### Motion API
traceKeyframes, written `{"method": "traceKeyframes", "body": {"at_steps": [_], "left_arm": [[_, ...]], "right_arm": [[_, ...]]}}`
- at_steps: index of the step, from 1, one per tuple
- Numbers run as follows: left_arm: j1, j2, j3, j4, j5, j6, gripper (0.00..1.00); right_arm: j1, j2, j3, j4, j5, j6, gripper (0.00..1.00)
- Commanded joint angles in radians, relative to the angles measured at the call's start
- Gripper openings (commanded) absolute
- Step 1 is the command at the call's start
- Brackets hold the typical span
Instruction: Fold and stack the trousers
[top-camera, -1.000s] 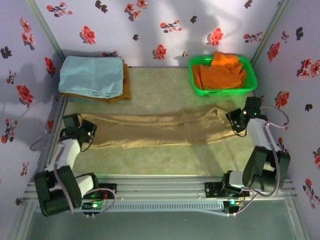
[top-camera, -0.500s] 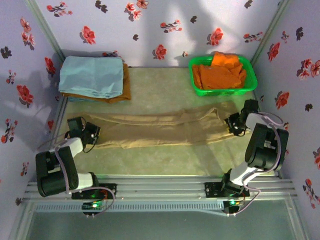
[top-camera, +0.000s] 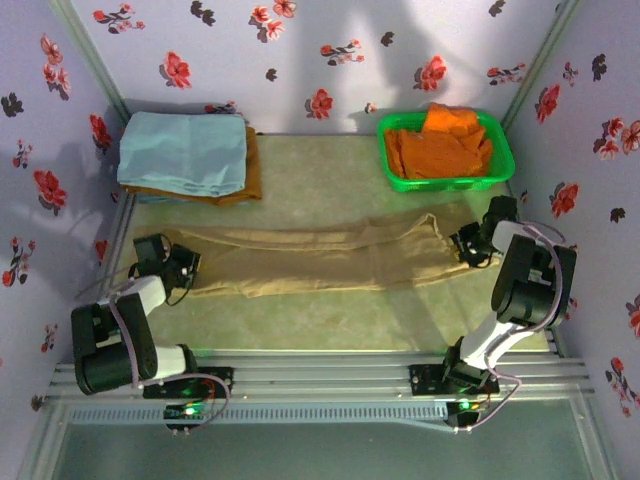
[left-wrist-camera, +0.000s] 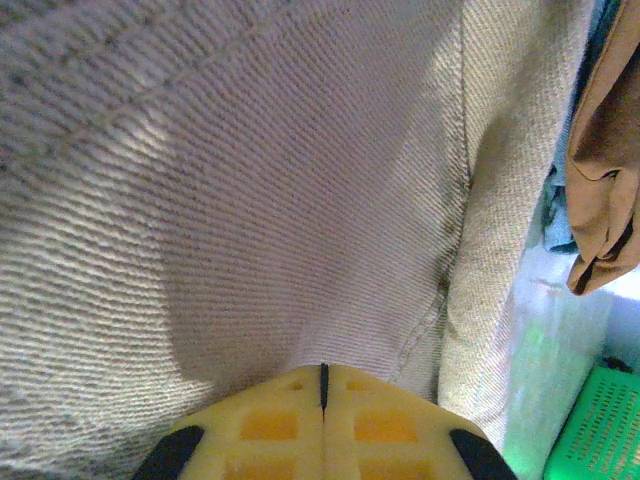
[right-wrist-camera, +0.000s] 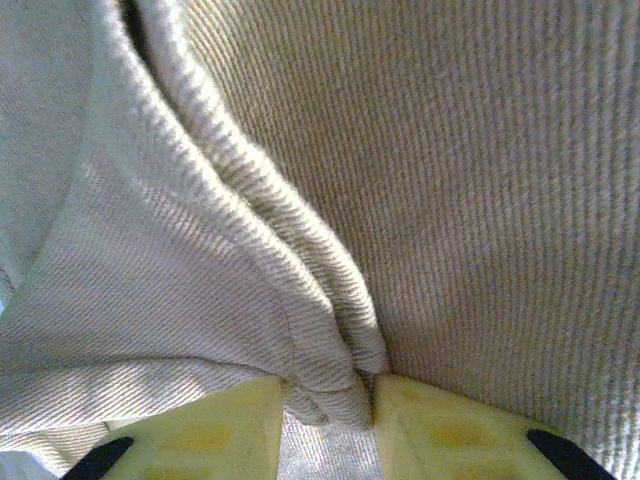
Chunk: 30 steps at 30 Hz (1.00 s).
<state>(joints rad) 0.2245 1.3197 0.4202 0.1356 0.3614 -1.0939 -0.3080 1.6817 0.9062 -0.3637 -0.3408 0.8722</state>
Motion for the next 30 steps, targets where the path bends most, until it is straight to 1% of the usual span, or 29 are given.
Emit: {"method": "traceKeyframes", "body": {"at_steps": [1, 4, 7, 13, 17, 20, 26, 27, 28, 29, 30], "left_arm": [[0.007, -0.006, -0.018, 0.016, 0.017, 0.017, 0.0], [0.009, -0.01, -0.018, 0.013, 0.015, 0.017, 0.0], [0.01, -0.013, -0.017, 0.013, 0.016, 0.015, 0.0], [0.015, -0.014, -0.014, 0.012, 0.016, 0.014, 0.0], [0.015, -0.017, -0.012, 0.01, 0.016, 0.011, 0.0], [0.016, -0.014, -0.007, 0.007, 0.017, 0.008, 0.0], [0.016, -0.02, 0.011, -0.011, 0.022, 0.017, 0.0], [0.016, -0.021, 0.011, -0.01, 0.024, 0.017, 0.0], [0.016, -0.022, 0.011, -0.01, 0.026, 0.016, 0.0], [0.016, -0.021, 0.011, -0.011, 0.029, 0.017, 0.01], [0.016, -0.022, 0.011, -0.013, 0.033, 0.018, 0.02]], "right_arm": [[-0.005, 0.022, 0.023, -0.015, 0.029, -0.03, 0.23], [-0.005, 0.0, 0.029, -0.015, 0.031, -0.03, 0.08], [-0.005, -0.03, 0.046, -0.027, 0.037, -0.032, 0.0], [-0.006, -0.073, 0.101, -0.048, 0.066, -0.04, 0.0], [-0.005, -0.048, 0.187, -0.062, 0.065, -0.036, 0.0], [-0.006, -0.002, 0.281, -0.081, 0.089, -0.041, 0.0], [-0.005, 0.167, 0.496, -0.142, 0.155, -0.068, 0.0], [-0.005, 0.194, 0.526, -0.155, 0.164, -0.067, 0.14], [-0.005, 0.217, 0.555, -0.179, 0.183, -0.072, 0.33], [-0.005, 0.229, 0.572, -0.191, 0.201, -0.076, 0.38], [-0.005, 0.23, 0.578, -0.197, 0.218, -0.078, 0.4]]}}
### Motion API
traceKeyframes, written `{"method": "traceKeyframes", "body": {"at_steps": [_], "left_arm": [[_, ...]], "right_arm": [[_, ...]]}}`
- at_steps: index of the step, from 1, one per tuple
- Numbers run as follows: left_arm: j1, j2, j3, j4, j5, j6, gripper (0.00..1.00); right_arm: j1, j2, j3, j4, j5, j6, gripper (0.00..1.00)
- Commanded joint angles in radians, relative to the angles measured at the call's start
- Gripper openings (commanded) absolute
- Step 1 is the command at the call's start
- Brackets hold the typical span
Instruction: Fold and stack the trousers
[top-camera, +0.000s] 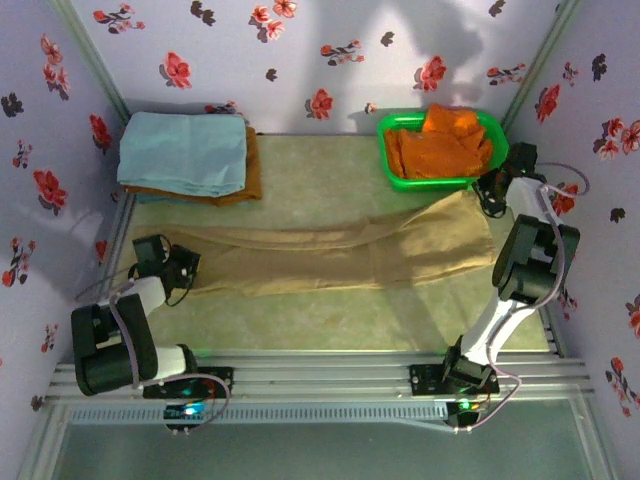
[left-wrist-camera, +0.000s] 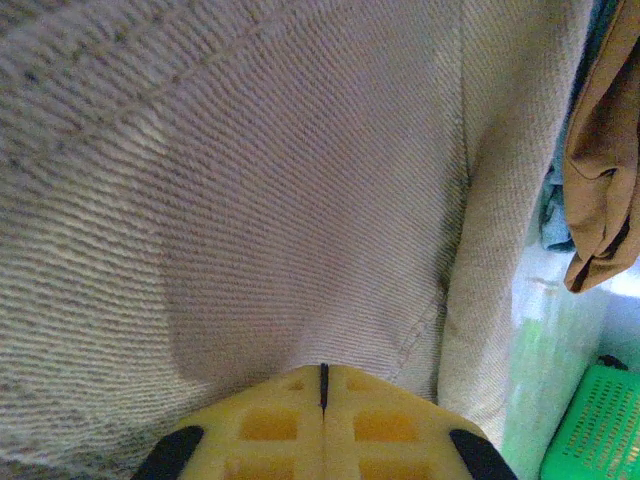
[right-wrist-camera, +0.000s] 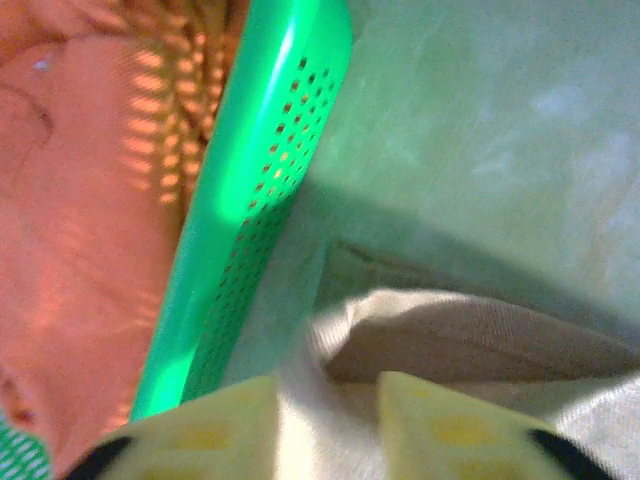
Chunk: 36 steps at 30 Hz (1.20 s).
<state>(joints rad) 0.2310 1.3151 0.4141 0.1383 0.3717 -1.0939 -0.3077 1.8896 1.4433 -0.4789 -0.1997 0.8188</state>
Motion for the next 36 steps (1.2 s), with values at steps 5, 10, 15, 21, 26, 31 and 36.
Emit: {"method": "traceKeyframes", "body": {"at_steps": [5, 10, 15, 21, 26, 31, 36], "left_arm": [[0.01, -0.045, 0.027, -0.046, 0.024, 0.011, 0.13], [-0.017, -0.09, 0.08, -0.09, 0.009, -0.013, 0.16], [-0.104, -0.068, 0.182, -0.121, -0.036, -0.021, 0.16], [-0.153, 0.061, 0.205, -0.042, -0.064, -0.026, 0.03], [-0.103, 0.09, 0.078, 0.009, -0.118, -0.003, 0.03], [-0.001, 0.135, -0.029, 0.053, -0.124, -0.025, 0.0], [0.079, 0.095, -0.142, 0.04, -0.076, -0.064, 0.0]], "right_arm": [[0.004, -0.085, -0.024, -0.057, 0.117, -0.019, 0.44], [0.161, -0.277, -0.221, 0.02, 0.124, -0.006, 0.37], [0.481, -0.317, -0.445, 0.199, 0.096, 0.08, 0.0], [0.714, -0.218, -0.504, 0.288, 0.08, 0.139, 0.0], [0.723, -0.243, -0.612, 0.279, 0.092, 0.093, 0.0], [0.72, -0.277, -0.722, 0.28, 0.106, 0.082, 0.0], [0.719, -0.35, -0.845, 0.299, 0.104, 0.153, 0.0]]}}
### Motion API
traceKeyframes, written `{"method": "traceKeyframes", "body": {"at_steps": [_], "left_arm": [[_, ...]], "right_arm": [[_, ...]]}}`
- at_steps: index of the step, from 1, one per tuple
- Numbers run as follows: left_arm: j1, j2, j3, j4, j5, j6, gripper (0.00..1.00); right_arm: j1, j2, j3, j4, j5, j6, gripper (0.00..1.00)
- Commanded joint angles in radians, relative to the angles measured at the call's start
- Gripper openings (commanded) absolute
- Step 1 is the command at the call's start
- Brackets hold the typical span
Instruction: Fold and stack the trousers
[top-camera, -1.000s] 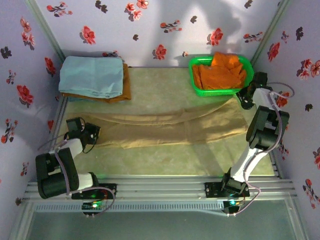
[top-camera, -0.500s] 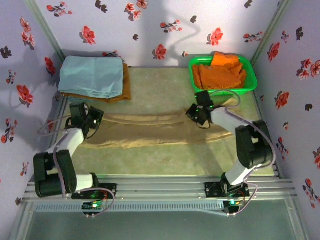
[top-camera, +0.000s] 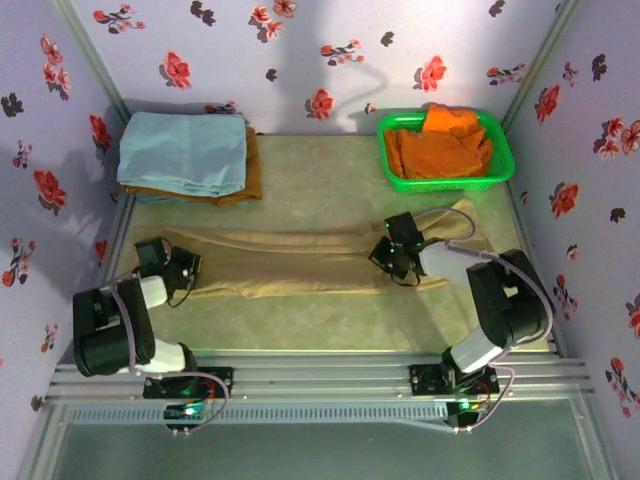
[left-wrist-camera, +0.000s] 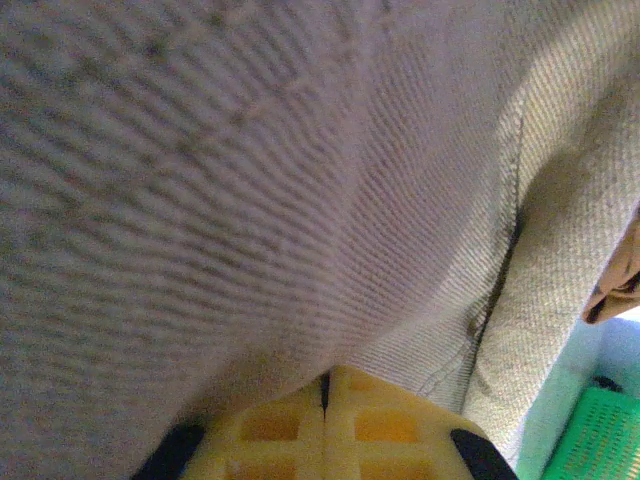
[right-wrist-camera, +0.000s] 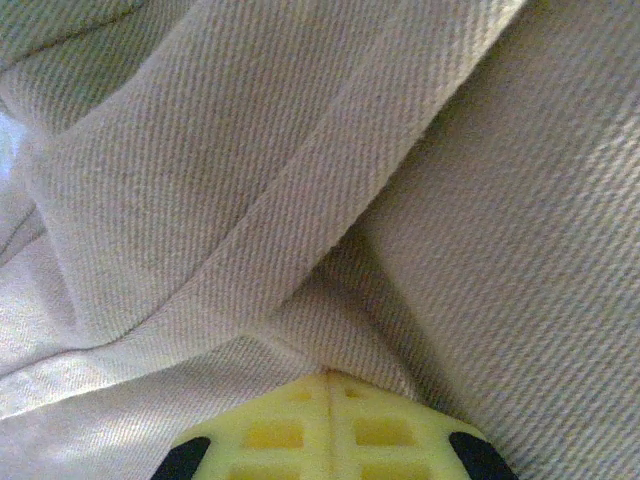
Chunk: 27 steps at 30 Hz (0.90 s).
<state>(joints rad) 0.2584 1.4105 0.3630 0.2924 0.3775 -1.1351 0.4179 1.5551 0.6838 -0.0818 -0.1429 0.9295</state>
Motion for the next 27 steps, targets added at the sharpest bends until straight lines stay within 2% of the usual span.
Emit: {"method": "traceKeyframes", "body": {"at_steps": [1, 6, 7, 10, 11, 15, 21, 27], "left_arm": [[0.064, -0.043, -0.112, -0.149, -0.081, -0.022, 0.0], [0.077, -0.327, -0.113, -0.377, -0.105, 0.021, 0.0], [0.076, -0.376, -0.089, -0.421, -0.103, 0.035, 0.03], [0.066, -0.456, 0.02, -0.524, -0.106, 0.079, 0.33], [0.06, -0.464, 0.051, -0.549, -0.107, 0.089, 0.39], [-0.013, -0.433, 0.141, -0.572, -0.106, 0.111, 0.51], [-0.15, -0.276, 0.21, -0.471, -0.065, 0.107, 0.64], [-0.231, -0.129, 0.287, -0.399, -0.04, 0.107, 0.69]], "right_arm": [[-0.007, -0.037, -0.11, -0.098, 0.041, 0.058, 0.0], [-0.008, -0.171, -0.125, -0.152, 0.039, 0.071, 0.0], [-0.011, -0.192, -0.098, -0.177, 0.052, 0.059, 0.04], [-0.034, -0.202, 0.006, -0.238, 0.06, 0.016, 0.19], [-0.046, -0.195, 0.038, -0.25, 0.059, 0.007, 0.23], [-0.096, -0.143, 0.111, -0.238, 0.028, 0.014, 0.38], [-0.116, -0.035, 0.153, -0.175, -0.032, 0.078, 0.44], [-0.119, 0.004, 0.118, -0.118, -0.067, 0.14, 0.46]]}}
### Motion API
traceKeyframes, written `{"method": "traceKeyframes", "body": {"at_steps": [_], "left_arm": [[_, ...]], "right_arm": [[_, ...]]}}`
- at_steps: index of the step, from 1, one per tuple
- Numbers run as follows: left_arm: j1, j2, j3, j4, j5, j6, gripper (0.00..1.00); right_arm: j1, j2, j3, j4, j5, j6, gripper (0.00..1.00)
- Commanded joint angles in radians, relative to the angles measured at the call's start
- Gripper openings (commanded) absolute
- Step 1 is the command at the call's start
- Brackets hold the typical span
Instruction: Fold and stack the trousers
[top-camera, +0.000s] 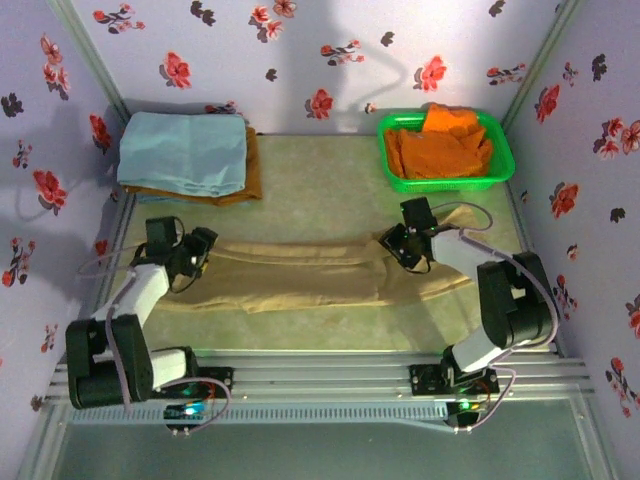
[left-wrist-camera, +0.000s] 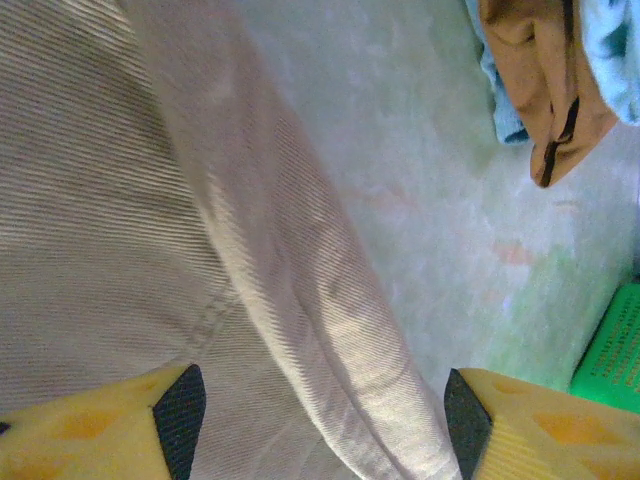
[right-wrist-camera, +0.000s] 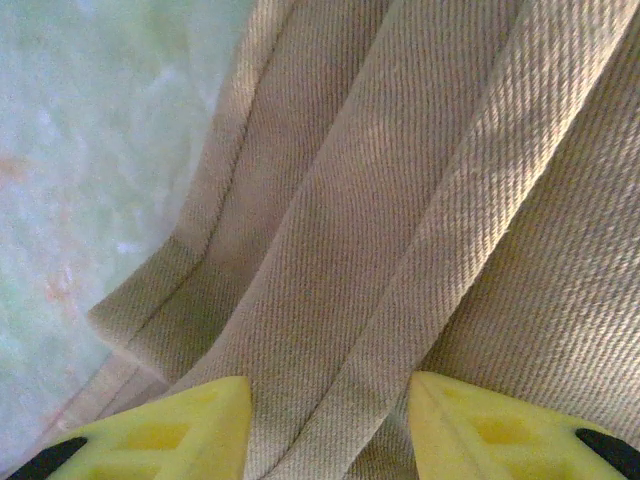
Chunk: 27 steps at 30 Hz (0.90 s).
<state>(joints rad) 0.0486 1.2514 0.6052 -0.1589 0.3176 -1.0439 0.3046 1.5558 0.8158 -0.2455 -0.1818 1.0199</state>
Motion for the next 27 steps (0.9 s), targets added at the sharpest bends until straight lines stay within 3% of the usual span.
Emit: {"method": "traceKeyframes", "body": {"at_steps": [1, 6, 14, 20, 27], "left_arm": [[-0.028, 0.048, 0.048, 0.07, 0.018, 0.009, 0.69], [-0.047, 0.136, 0.047, 0.135, 0.024, -0.017, 0.68], [-0.068, 0.15, -0.001, 0.177, 0.041, -0.041, 0.5], [-0.07, 0.147, -0.037, 0.202, 0.018, -0.038, 0.21], [-0.069, 0.161, -0.033, 0.218, 0.006, -0.028, 0.0]], "right_arm": [[-0.006, 0.004, -0.022, 0.053, -0.031, 0.055, 0.47], [-0.01, 0.014, -0.046, 0.088, -0.057, 0.078, 0.47], [-0.011, 0.022, -0.052, 0.088, -0.065, 0.1, 0.41], [-0.012, 0.032, -0.057, 0.134, -0.072, 0.128, 0.22], [-0.011, 0.002, -0.046, 0.115, -0.057, 0.121, 0.0]]}}
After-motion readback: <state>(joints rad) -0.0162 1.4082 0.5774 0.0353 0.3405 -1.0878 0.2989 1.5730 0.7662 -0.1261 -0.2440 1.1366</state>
